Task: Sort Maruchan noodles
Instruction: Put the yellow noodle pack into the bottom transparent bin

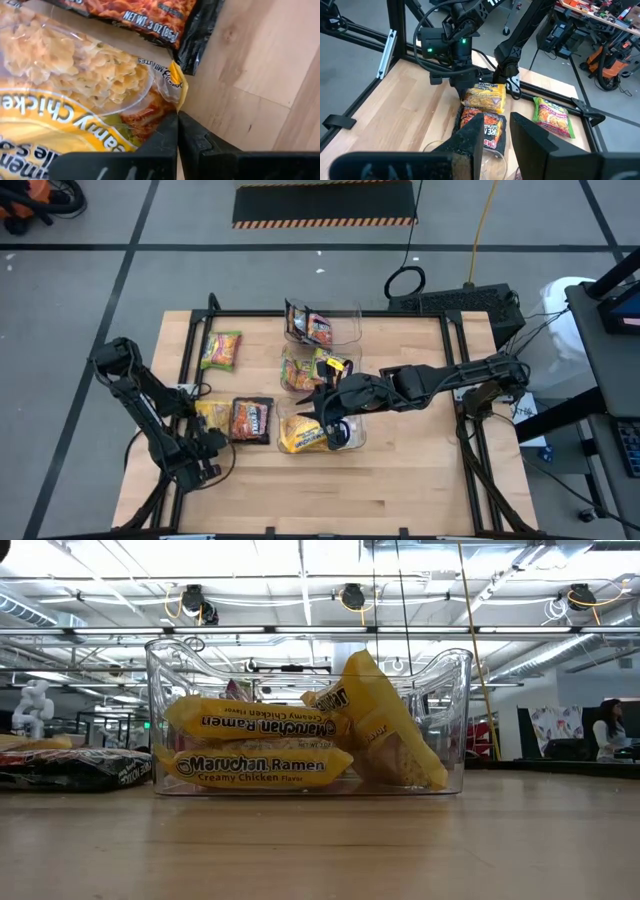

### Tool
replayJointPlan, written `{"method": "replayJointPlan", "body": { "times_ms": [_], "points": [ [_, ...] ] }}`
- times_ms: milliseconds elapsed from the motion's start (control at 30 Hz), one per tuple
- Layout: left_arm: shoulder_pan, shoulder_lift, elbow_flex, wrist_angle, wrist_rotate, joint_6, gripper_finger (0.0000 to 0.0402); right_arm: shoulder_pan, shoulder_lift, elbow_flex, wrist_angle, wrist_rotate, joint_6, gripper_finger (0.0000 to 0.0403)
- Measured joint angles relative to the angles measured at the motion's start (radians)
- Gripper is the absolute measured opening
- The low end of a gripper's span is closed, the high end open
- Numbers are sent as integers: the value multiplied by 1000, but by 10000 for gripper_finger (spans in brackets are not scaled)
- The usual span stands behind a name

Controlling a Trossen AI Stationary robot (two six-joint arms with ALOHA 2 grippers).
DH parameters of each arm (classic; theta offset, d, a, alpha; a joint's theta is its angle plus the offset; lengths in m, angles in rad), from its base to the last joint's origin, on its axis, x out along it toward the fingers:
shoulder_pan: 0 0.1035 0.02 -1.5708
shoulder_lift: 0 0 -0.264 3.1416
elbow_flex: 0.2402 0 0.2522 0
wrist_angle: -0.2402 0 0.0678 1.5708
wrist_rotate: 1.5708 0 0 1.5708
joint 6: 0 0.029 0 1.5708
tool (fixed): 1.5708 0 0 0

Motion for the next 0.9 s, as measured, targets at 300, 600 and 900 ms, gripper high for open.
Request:
{"method": "replayJointPlan", "body": {
  "times_ms": [300,600,900],
  "points": [
    [1,2,109,-191,6,-38,1,0,0,0,0,0,-8,91],
    [0,1,195,-295,-6,-87,1,1,-36,0,0,1,-25,91],
    [0,-2,328,-537,-26,-157,0,3,-120,0,-11,3,-35,91]
  ]
}}
